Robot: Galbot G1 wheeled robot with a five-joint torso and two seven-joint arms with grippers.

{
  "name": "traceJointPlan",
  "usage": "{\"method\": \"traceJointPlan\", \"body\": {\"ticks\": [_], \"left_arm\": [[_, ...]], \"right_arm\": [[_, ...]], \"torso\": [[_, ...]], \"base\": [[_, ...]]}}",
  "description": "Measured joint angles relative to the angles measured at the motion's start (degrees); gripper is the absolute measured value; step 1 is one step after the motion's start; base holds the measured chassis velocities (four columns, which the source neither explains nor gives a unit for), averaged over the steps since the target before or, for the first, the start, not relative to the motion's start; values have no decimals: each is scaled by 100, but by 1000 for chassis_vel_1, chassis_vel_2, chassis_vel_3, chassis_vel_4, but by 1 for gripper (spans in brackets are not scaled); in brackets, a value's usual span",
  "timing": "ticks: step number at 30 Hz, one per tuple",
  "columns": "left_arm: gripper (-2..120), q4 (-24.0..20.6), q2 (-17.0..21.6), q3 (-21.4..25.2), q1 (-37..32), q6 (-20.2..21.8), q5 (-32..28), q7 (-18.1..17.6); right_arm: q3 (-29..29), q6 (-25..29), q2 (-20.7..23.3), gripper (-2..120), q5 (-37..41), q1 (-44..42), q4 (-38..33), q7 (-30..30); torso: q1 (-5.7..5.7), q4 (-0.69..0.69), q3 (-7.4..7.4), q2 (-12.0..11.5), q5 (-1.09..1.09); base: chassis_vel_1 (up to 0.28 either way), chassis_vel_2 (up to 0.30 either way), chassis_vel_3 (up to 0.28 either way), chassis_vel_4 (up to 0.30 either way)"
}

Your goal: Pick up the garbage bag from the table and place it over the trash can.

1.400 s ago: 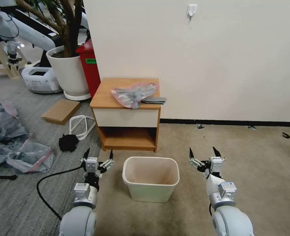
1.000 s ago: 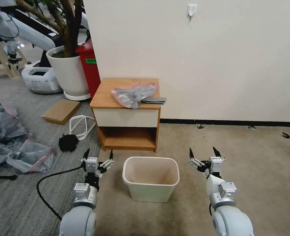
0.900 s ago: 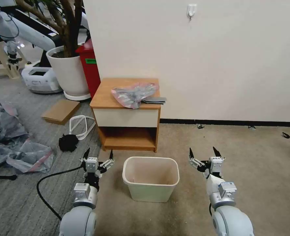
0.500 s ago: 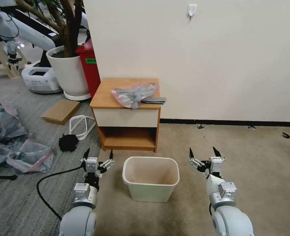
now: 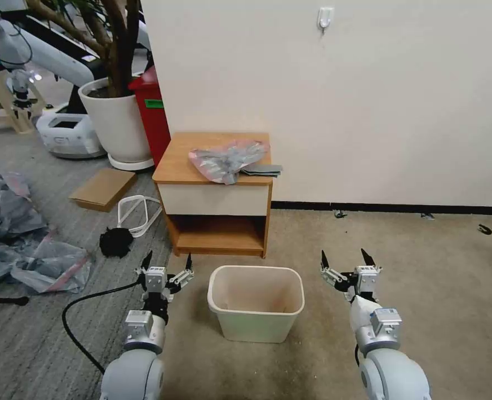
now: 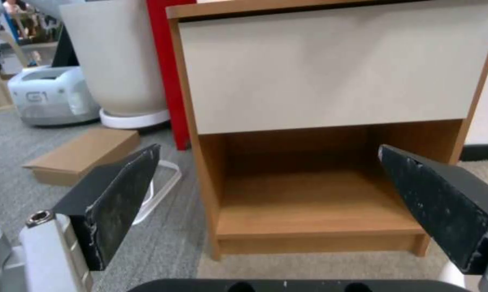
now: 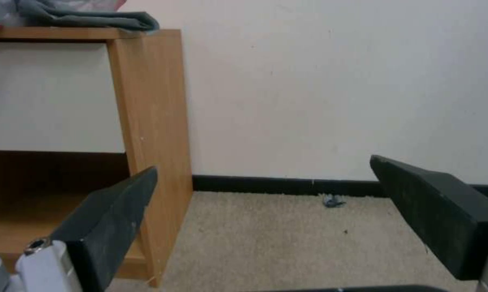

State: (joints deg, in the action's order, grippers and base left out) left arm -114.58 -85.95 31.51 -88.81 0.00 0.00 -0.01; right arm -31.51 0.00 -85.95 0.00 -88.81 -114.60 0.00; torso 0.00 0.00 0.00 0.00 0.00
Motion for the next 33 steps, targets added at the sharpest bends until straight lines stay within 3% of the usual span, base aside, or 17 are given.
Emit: {"method": "traceJointPlan", "body": {"ticks": [33], "left_arm": [[100,0,0,0,0,0,0,0]], "right_arm": [[0,0,0,100,0,0,0,0]], "torso": [[0,0,0,0,0]], "base": [[0,0,0,0]]}}
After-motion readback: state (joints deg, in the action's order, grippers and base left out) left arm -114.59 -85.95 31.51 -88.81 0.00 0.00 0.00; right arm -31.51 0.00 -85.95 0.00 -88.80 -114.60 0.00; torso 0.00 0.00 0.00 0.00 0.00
